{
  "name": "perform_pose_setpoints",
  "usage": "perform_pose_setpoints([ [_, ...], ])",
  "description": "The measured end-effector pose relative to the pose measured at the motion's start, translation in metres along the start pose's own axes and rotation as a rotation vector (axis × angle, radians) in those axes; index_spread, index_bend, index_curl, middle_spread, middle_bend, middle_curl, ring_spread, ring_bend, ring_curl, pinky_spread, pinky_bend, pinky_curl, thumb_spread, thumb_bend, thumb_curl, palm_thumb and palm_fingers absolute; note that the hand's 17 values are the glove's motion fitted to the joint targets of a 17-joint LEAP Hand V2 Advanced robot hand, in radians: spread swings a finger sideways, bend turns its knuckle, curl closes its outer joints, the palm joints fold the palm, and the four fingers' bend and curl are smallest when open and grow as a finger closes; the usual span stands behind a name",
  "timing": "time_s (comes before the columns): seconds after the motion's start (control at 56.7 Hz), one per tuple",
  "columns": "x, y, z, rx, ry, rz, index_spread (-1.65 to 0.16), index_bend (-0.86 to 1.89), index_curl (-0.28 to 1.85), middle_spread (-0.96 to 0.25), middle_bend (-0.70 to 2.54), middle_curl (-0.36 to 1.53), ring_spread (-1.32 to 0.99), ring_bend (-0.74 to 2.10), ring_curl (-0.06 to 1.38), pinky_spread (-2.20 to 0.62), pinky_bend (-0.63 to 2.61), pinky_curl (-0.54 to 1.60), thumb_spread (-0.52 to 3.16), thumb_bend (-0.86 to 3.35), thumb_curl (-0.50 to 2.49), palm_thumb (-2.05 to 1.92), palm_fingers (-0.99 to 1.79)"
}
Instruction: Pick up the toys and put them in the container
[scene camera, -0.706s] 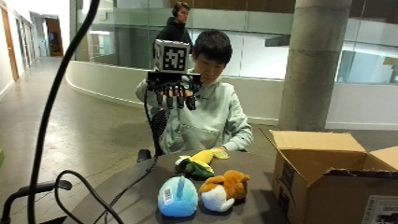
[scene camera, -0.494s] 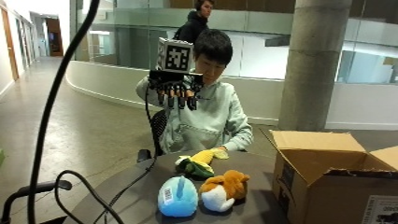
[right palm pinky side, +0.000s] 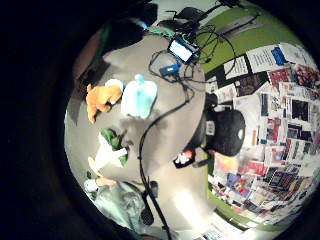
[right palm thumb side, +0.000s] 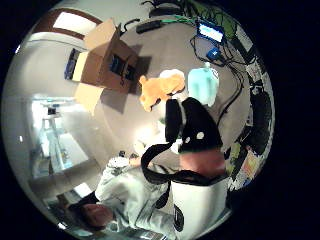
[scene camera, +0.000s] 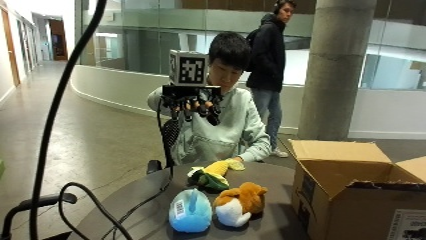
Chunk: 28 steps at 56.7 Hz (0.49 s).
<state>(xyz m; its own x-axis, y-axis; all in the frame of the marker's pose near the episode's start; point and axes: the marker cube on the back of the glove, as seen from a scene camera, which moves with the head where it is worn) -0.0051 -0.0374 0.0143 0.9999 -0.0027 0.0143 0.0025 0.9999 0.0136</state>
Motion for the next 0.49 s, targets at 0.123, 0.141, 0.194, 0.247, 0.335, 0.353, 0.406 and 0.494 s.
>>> perform_pose_setpoints([
  [0.123,0.014,-0.025,0.028,0.057,-0.014,-0.035,-0.28,0.12,0.23,-0.05,0.12,0.20,-0.07,0.28,0.16,0.00,0.78,0.33,1.52,0.16,0.25,0.04,-0.21],
  [0.141,0.017,-0.029,0.033,0.053,-0.021,-0.046,-0.28,0.11,0.23,-0.05,0.12,0.20,-0.06,0.25,0.16,0.00,0.79,0.34,1.51,0.15,0.24,0.03,-0.24],
  [0.194,0.022,-0.037,0.049,0.044,-0.047,-0.054,-0.28,0.09,0.22,-0.05,0.12,0.20,-0.06,0.22,0.16,0.01,0.80,0.34,1.49,0.14,0.25,0.02,-0.25],
  [0.247,0.025,-0.041,0.068,0.030,-0.068,-0.037,-0.28,0.09,0.22,-0.05,0.11,0.20,-0.05,0.20,0.17,0.01,0.81,0.35,1.48,0.12,0.25,0.01,-0.27],
  [0.335,0.027,-0.044,0.099,-0.030,-0.101,0.013,-0.27,0.07,0.20,-0.05,0.10,0.19,-0.04,0.19,0.18,0.02,0.81,0.35,1.45,0.10,0.25,0.00,-0.30],
  [0.353,0.028,-0.046,0.104,-0.044,-0.108,0.022,-0.27,0.07,0.20,-0.05,0.10,0.19,-0.04,0.18,0.18,0.02,0.81,0.35,1.44,0.10,0.25,0.00,-0.31],
  [0.406,0.028,-0.050,0.119,-0.073,-0.126,0.032,-0.27,0.07,0.19,-0.04,0.10,0.19,-0.04,0.17,0.19,0.02,0.82,0.35,1.41,0.08,0.26,0.00,-0.32],
  [0.494,0.028,-0.057,0.141,-0.102,-0.153,0.024,-0.27,0.07,0.18,-0.04,0.09,0.18,-0.04,0.17,0.19,0.03,0.82,0.35,1.37,0.06,0.26,0.01,-0.34],
])
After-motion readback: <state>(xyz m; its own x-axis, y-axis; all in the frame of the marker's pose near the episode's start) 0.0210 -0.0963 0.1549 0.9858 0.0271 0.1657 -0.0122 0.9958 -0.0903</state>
